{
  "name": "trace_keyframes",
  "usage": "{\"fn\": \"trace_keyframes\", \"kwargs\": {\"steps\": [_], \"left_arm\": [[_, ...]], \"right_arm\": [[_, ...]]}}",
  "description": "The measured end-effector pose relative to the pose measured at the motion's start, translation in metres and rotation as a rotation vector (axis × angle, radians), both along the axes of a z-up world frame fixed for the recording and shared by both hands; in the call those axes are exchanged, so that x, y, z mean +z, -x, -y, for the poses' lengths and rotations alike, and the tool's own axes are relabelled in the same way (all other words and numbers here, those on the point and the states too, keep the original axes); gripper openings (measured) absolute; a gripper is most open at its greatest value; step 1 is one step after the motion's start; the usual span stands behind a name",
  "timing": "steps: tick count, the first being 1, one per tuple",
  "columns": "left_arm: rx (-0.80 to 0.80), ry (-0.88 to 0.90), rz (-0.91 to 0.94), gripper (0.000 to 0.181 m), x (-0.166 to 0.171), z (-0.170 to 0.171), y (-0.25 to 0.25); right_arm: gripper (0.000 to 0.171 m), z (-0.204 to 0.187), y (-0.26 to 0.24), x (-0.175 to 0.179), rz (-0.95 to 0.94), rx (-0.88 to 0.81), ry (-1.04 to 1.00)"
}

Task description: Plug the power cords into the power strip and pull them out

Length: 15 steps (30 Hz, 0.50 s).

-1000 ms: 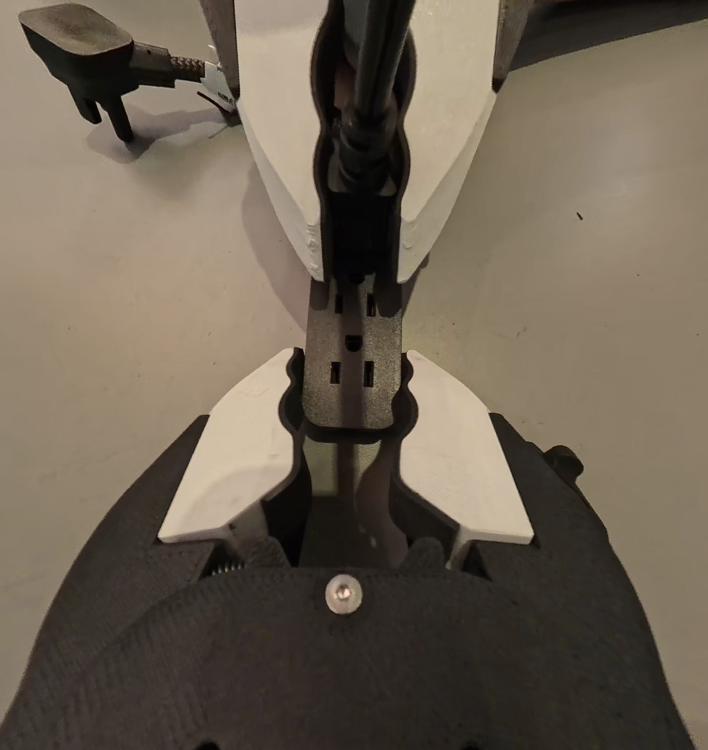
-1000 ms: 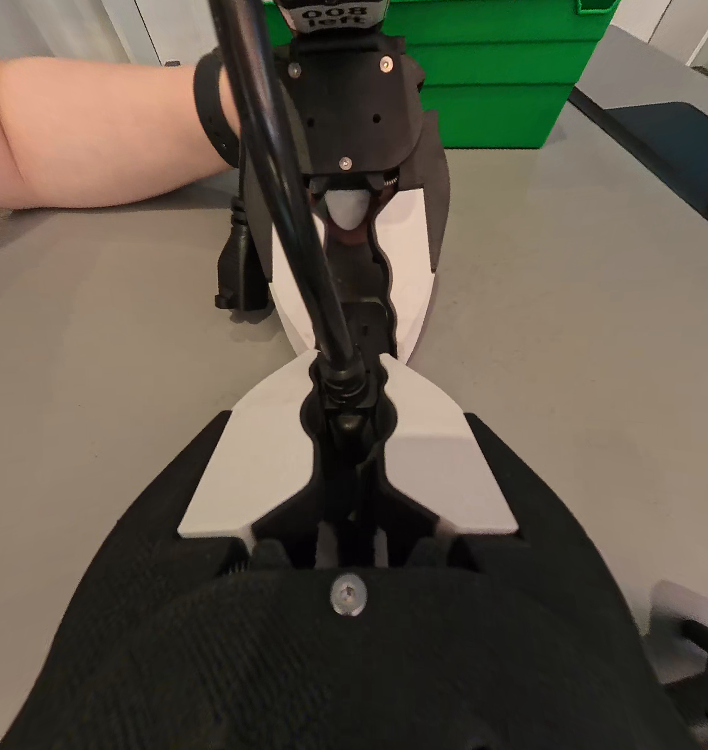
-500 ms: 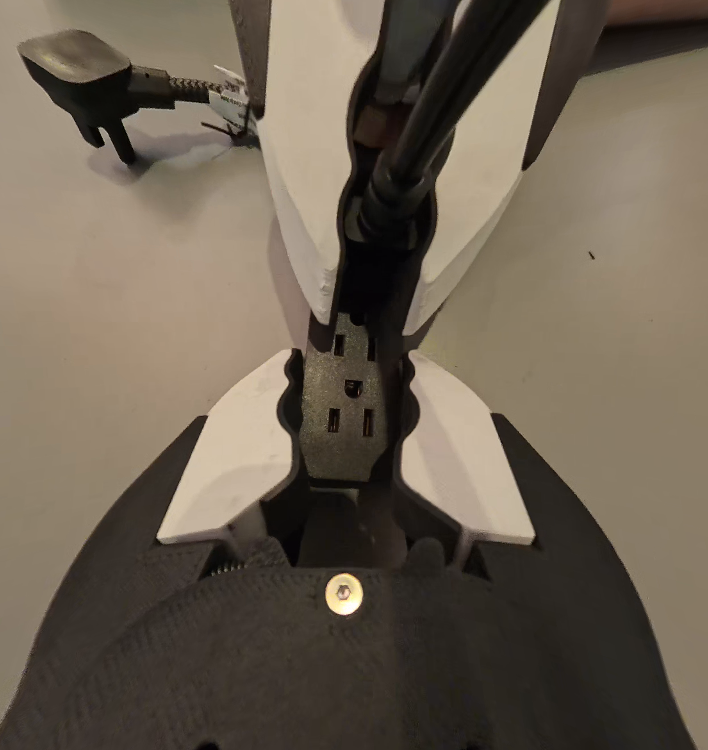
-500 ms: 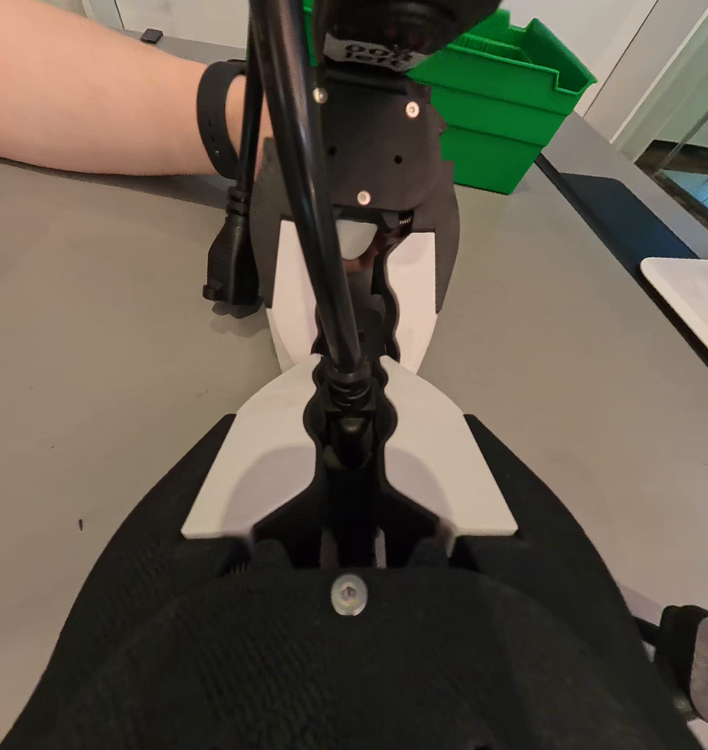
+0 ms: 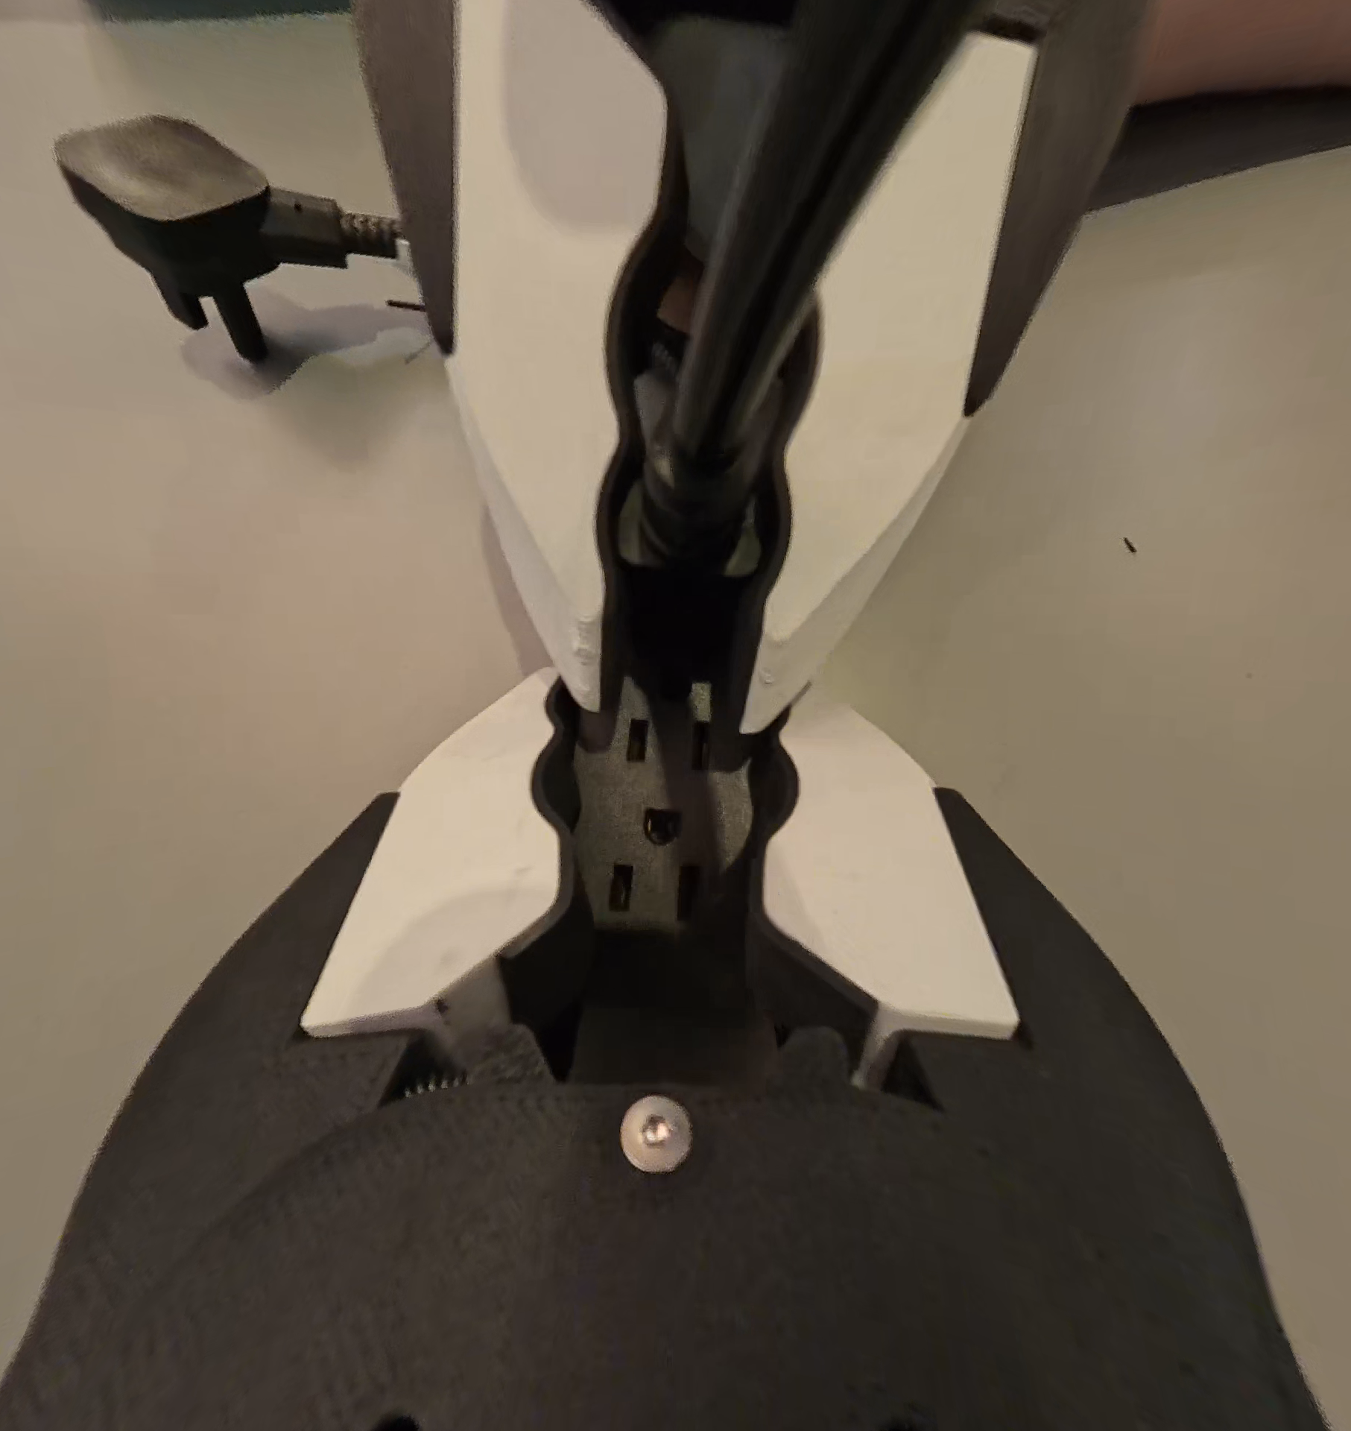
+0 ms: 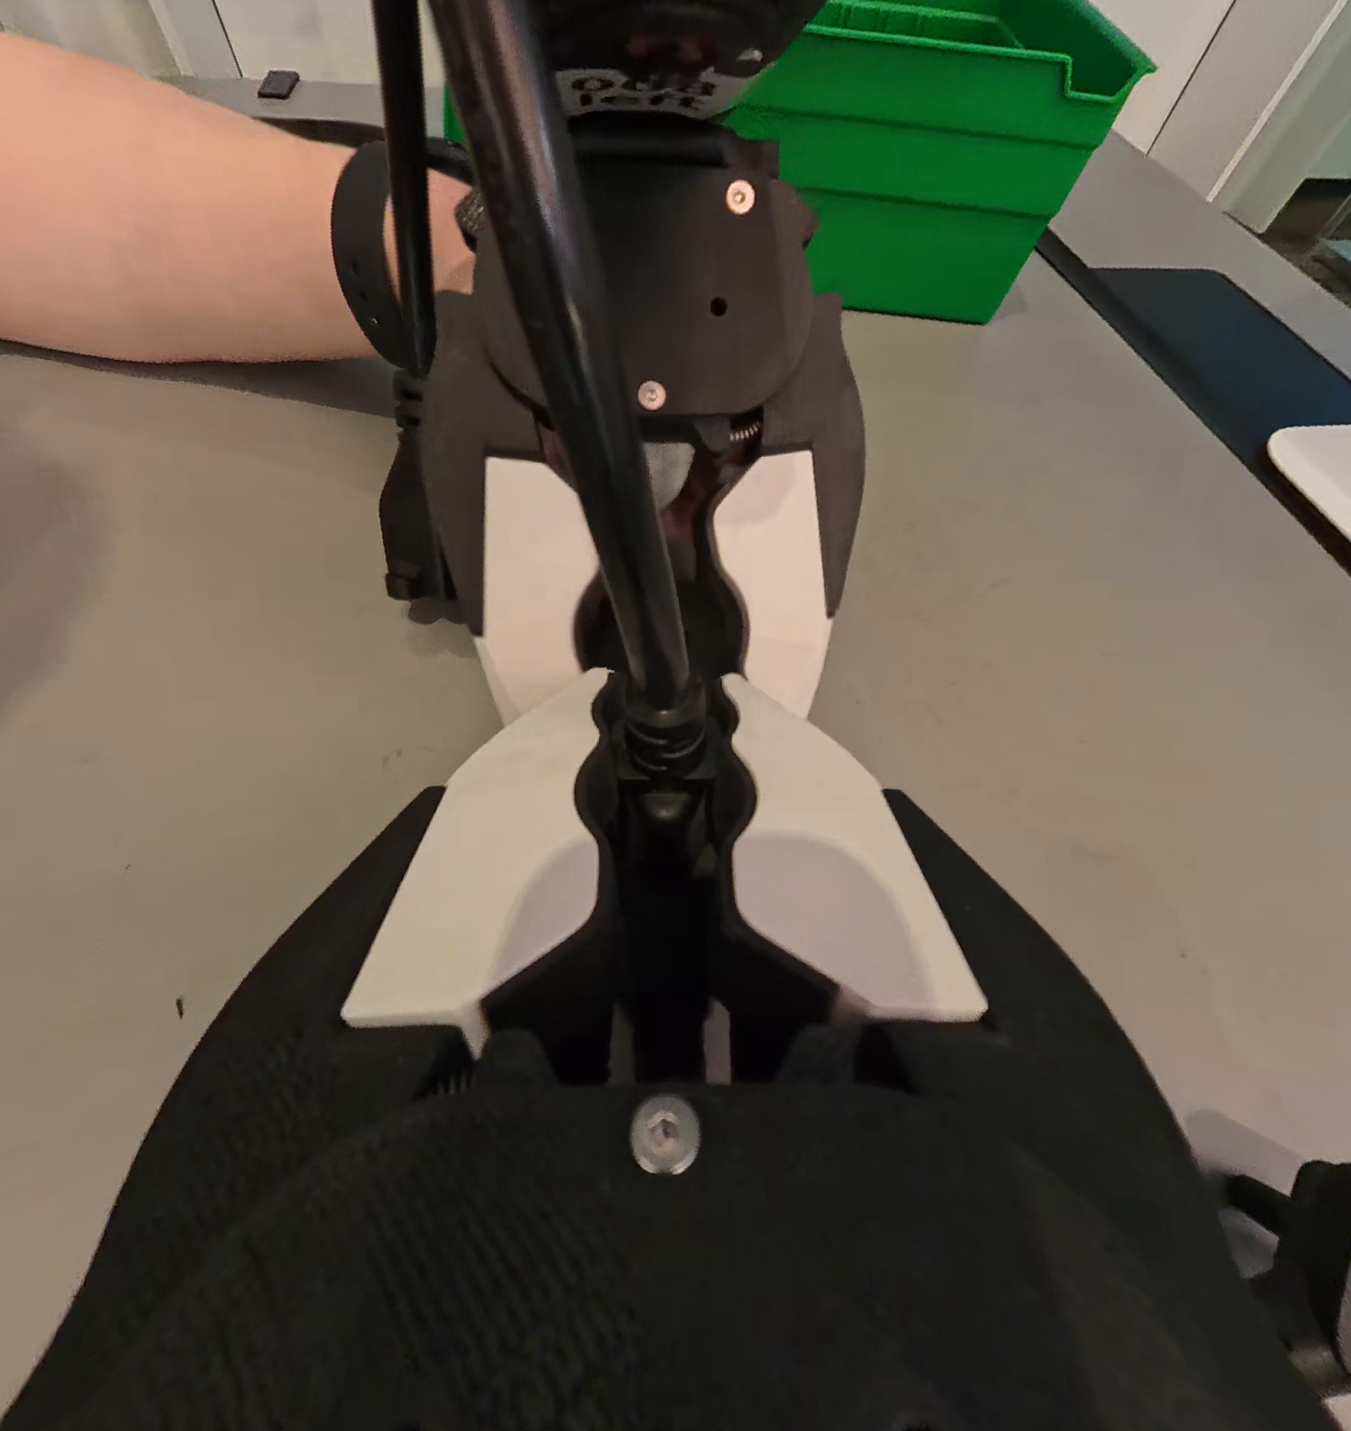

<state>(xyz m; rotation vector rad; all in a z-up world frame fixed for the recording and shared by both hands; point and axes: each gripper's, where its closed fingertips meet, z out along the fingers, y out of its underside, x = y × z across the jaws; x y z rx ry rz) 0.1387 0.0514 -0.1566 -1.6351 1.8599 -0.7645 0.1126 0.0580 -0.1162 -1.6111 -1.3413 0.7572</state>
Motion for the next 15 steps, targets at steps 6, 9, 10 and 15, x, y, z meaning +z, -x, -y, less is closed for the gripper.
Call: {"fn": "trace_keyframes", "kwargs": {"steps": [6,9,10,15], "left_arm": [[-0.007,0.012,0.005,0.044,0.0001,0.0024,0.0005],[-0.003,0.015,0.007,0.045,-0.0001,0.0022,0.0008],[-0.003,0.014,0.009,0.045,0.0,0.0024,0.0009],[-0.002,0.017,0.018,0.046,0.0003,0.0025,-0.0006]], "right_arm": [[0.022,-0.0003,0.0001,-0.0005,0.036,-0.039,0.05],[0.021,-0.0027,-0.0002,0.0003,-0.003,-0.024,0.162],[0.021,-0.0028,-0.0002,0.001,-0.029,-0.013,0.187],[0.021,-0.0023,-0.0044,0.0037,-0.115,0.01,0.262]]}}
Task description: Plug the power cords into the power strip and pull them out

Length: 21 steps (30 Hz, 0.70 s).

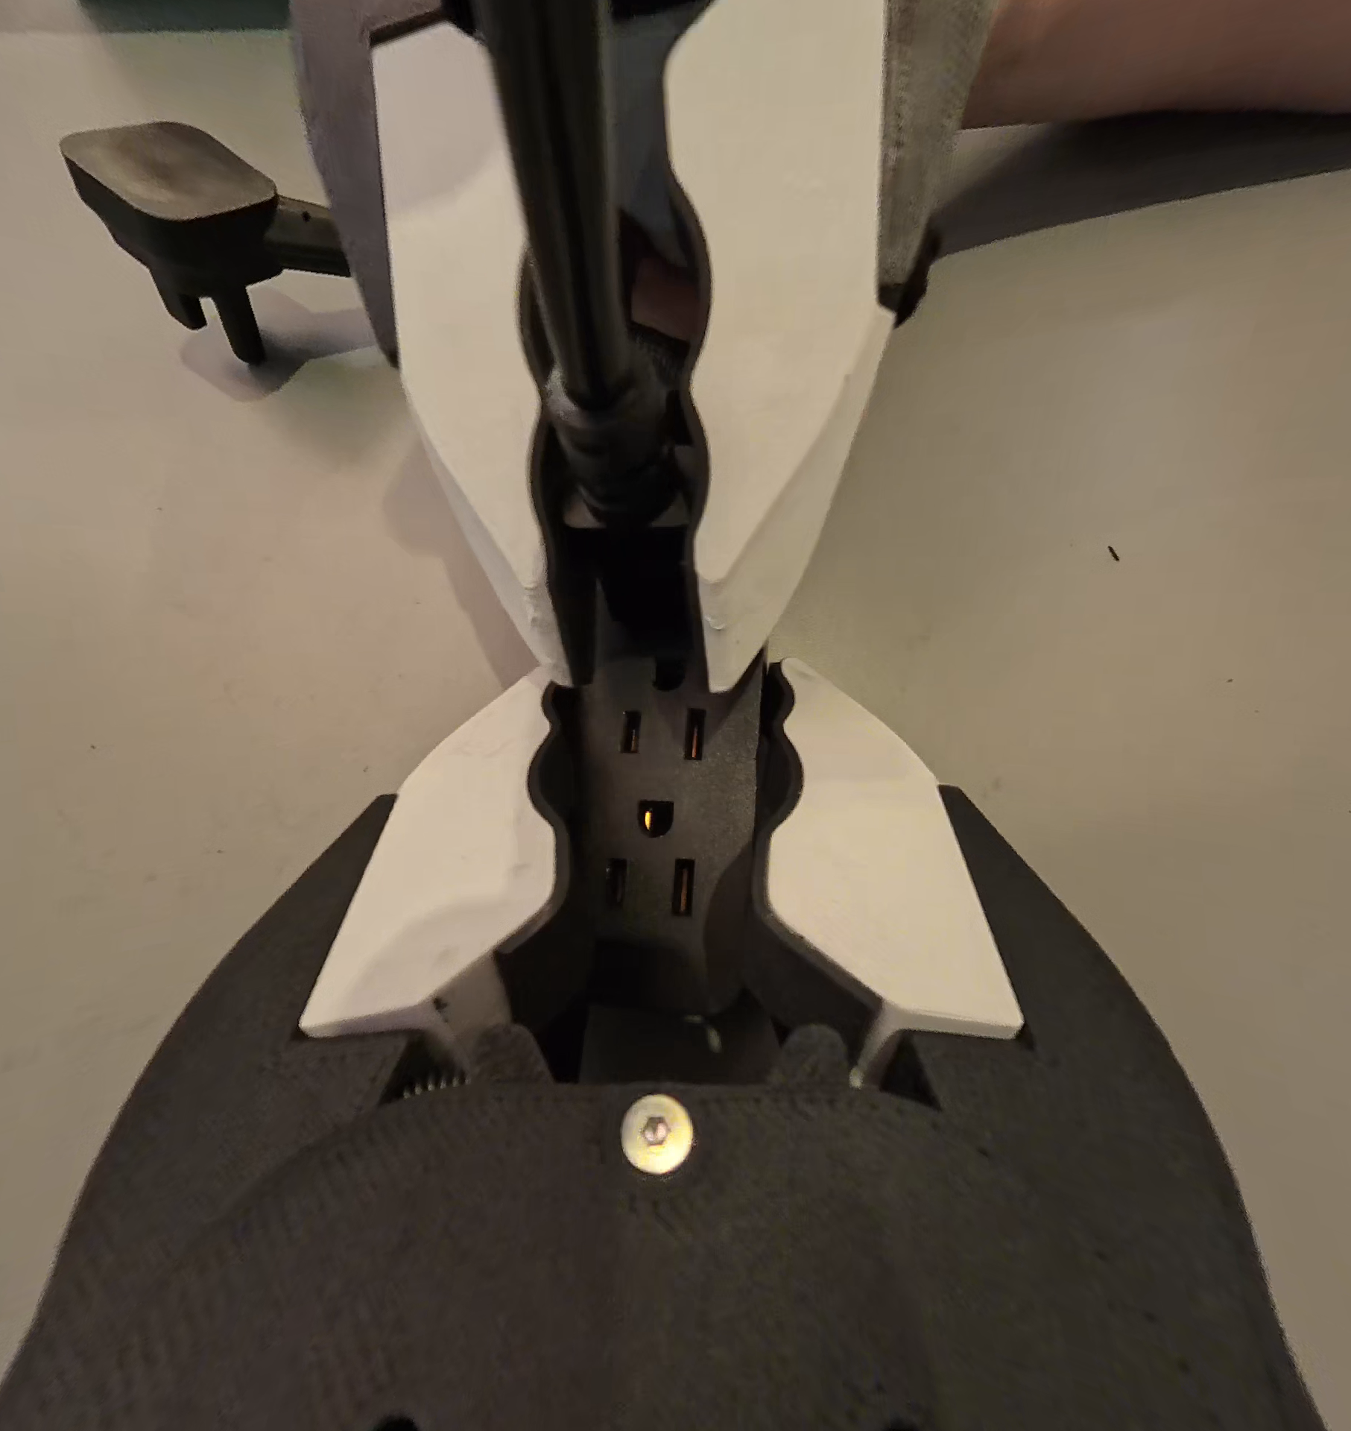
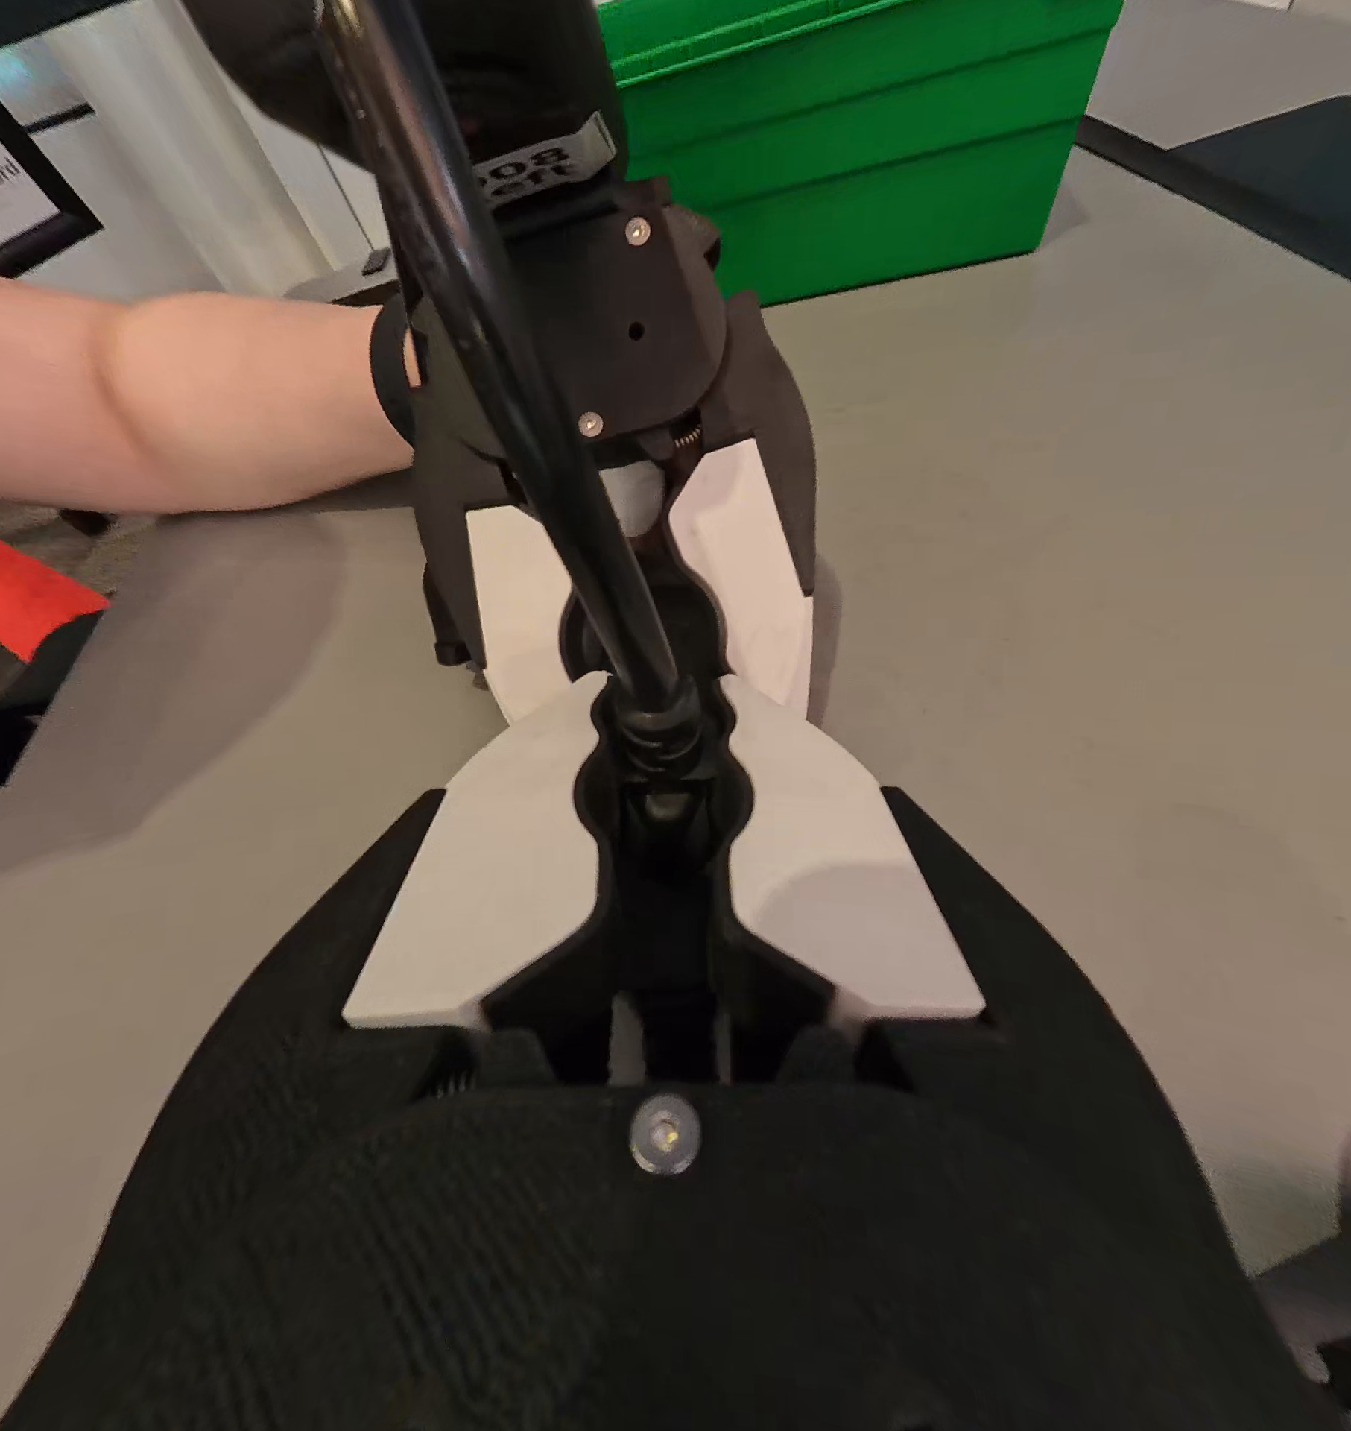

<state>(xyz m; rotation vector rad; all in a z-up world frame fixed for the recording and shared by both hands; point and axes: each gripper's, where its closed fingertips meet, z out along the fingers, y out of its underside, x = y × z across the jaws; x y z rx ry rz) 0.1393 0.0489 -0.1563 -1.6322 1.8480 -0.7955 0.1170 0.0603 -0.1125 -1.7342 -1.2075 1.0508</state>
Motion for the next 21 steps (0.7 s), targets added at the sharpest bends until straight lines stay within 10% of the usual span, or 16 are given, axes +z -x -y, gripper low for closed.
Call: {"fn": "trace_keyframes", "kwargs": {"steps": [9,21], "left_arm": [[0.036,-0.008,0.002,0.045,0.0006,-0.0023,-0.0019],[0.084,-0.004,0.018,0.046,0.0014,-0.0089,-0.0041]], "right_arm": [[0.022,-0.0015,-0.0001,-0.0056,0.351,-0.108,-0.168],[0.021,-0.0055,-0.0074,-0.0001,0.069,-0.053,0.102]]}}
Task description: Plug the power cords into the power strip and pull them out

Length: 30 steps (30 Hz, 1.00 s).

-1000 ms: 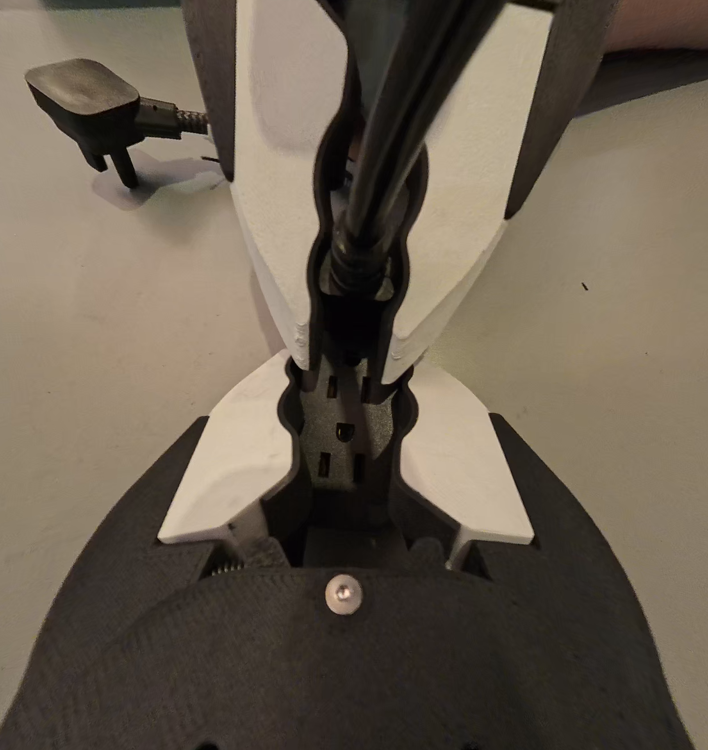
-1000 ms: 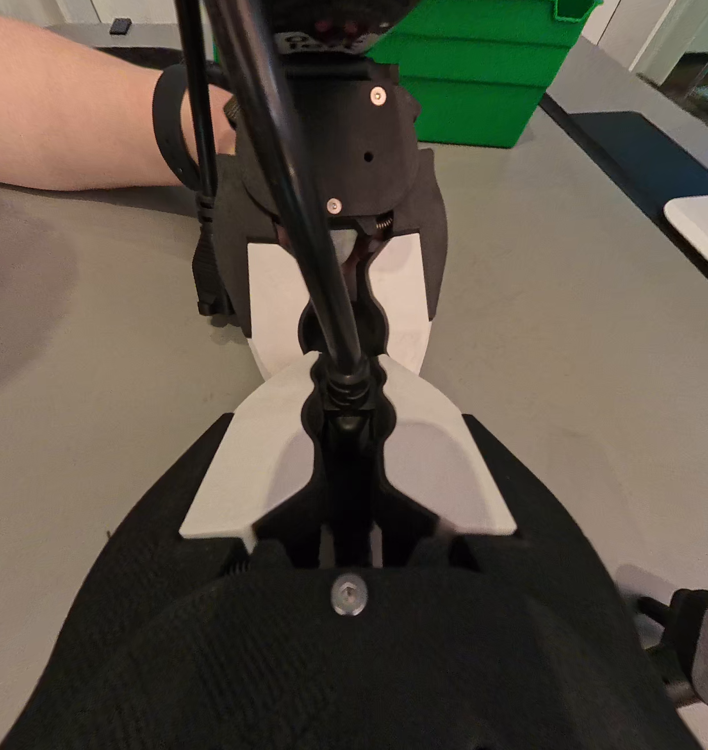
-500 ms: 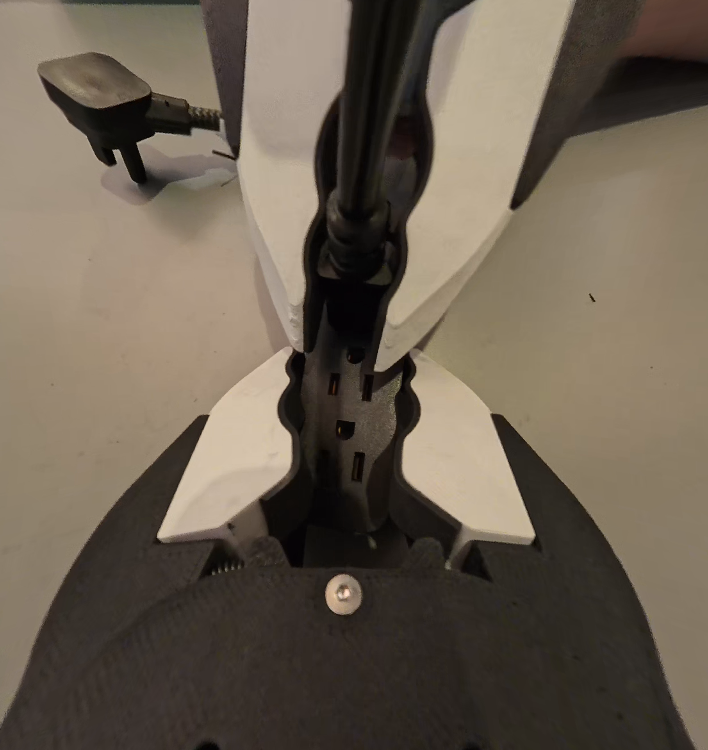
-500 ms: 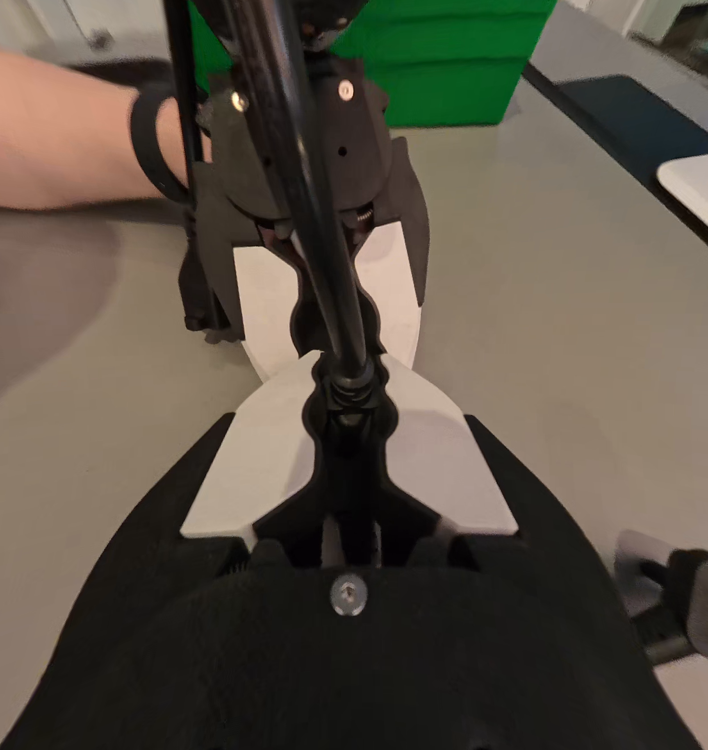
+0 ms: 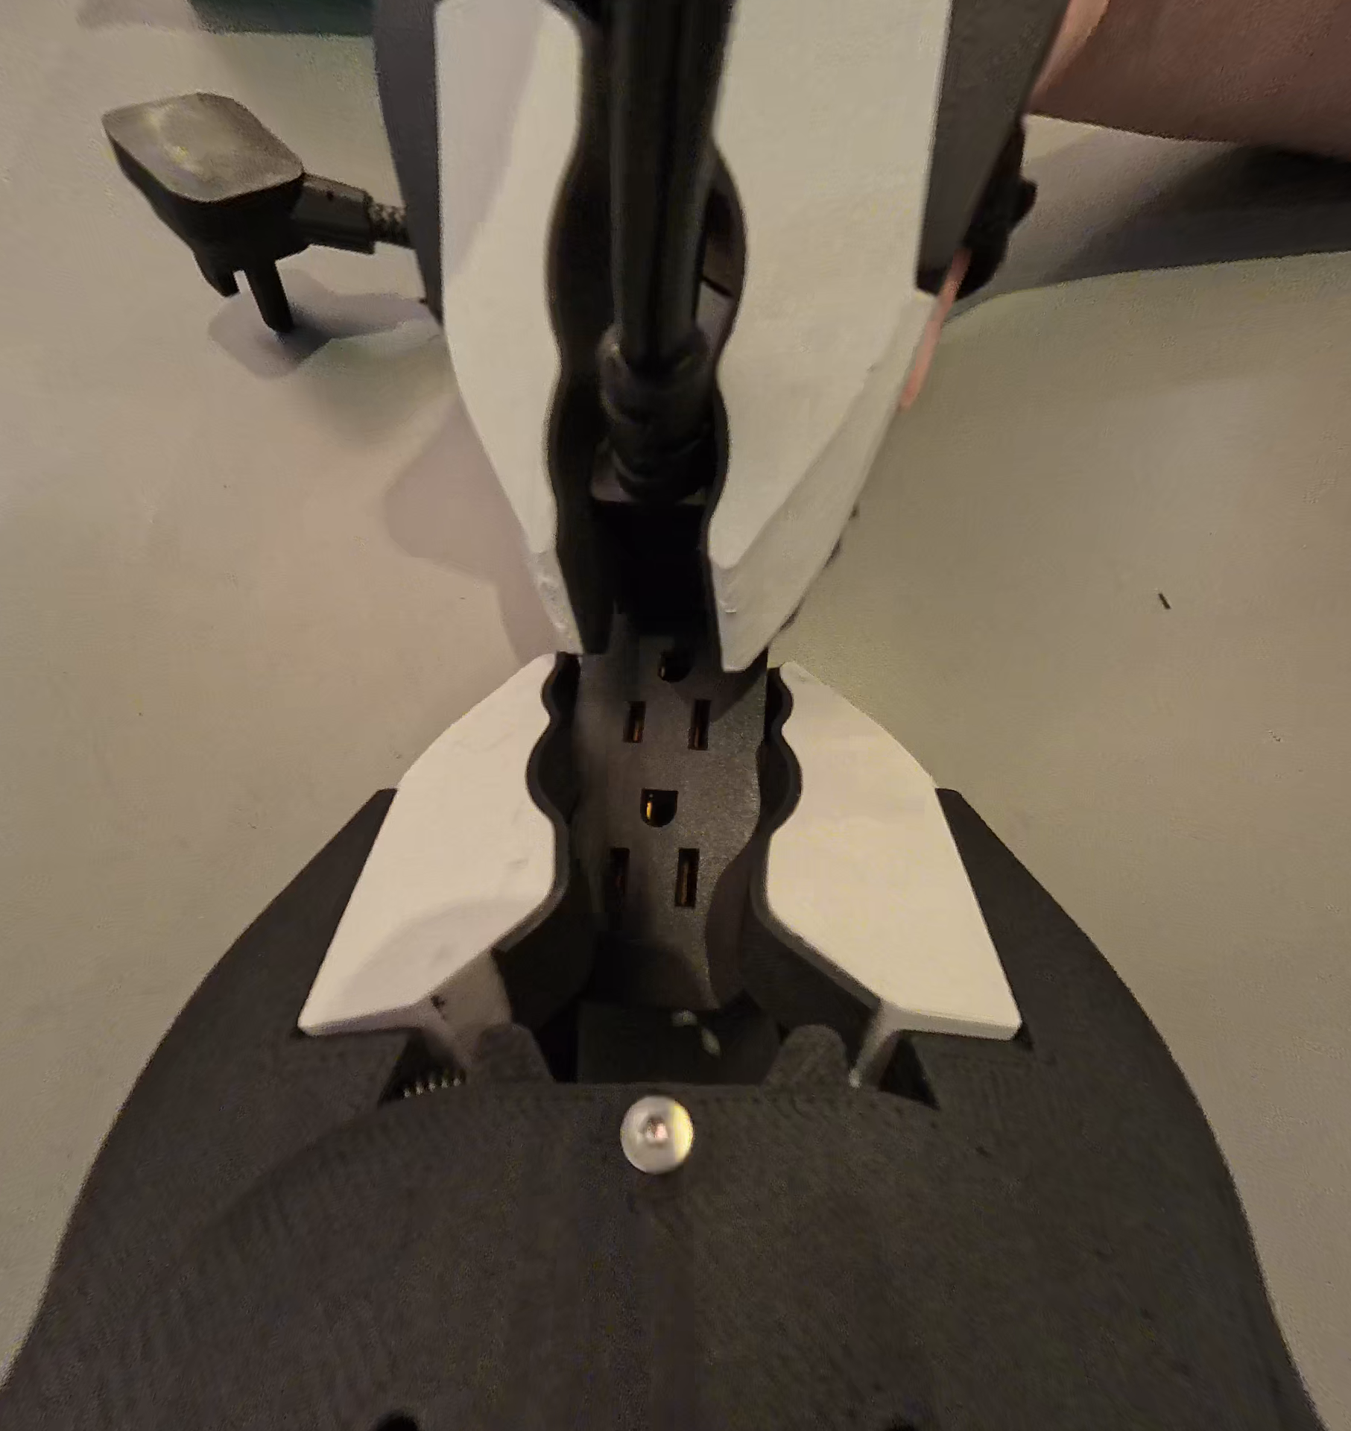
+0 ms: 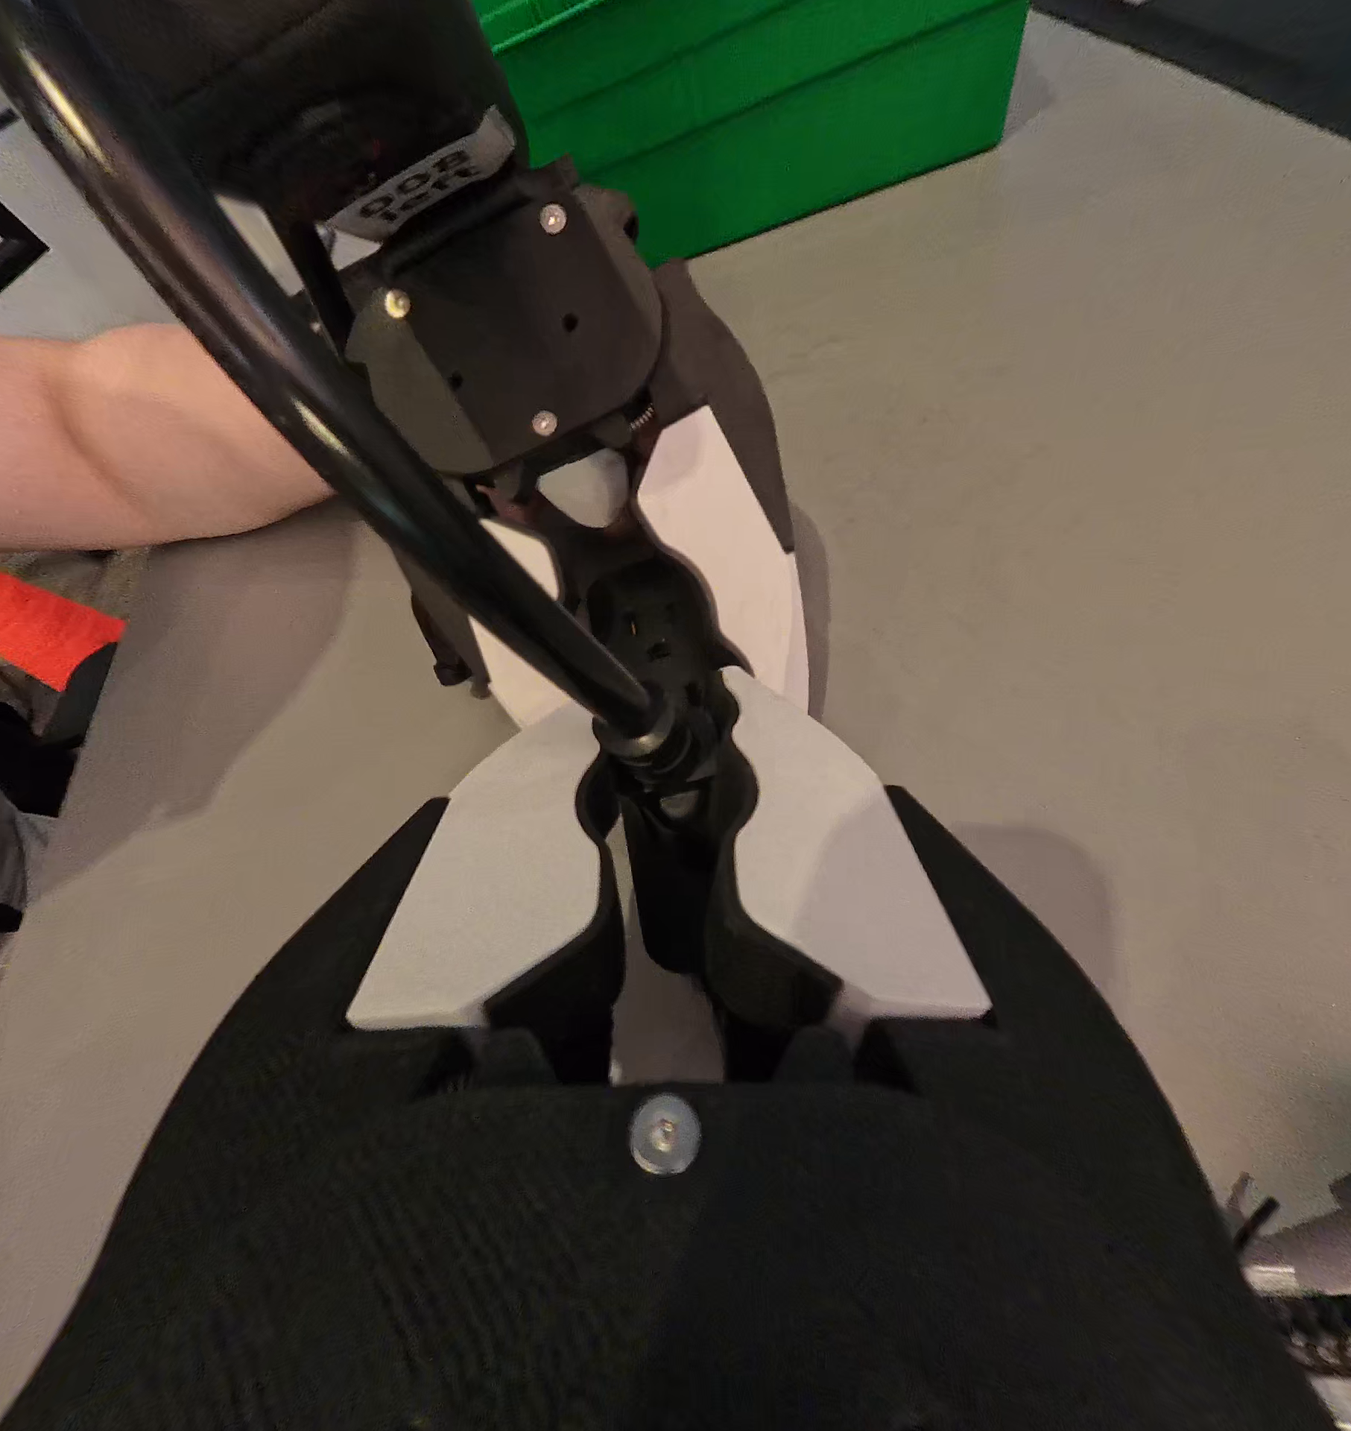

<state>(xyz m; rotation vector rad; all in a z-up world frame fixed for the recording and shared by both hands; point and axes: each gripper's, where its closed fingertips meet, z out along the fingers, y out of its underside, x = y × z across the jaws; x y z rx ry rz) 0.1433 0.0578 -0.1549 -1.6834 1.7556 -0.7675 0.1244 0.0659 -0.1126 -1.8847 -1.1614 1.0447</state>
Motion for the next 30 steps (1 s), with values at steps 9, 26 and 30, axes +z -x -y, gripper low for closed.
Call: {"fn": "trace_keyframes", "kwargs": {"steps": [9,26,30], "left_arm": [[-0.022,0.015,-0.016,0.045,-0.001,0.002,-0.001],[0.045,0.022,-0.022,0.044,-0.002,-0.006,-0.002],[0.048,0.017,-0.021,0.045,-0.002,-0.005,-0.002]], "right_arm": [[0.02,-0.002,0.005,0.0,0.175,-0.035,-0.17],[0.022,-0.01,-0.002,0.001,0.19,-0.162,-0.24],[0.02,-0.014,0.002,0.002,0.186,-0.15,-0.185]]}}
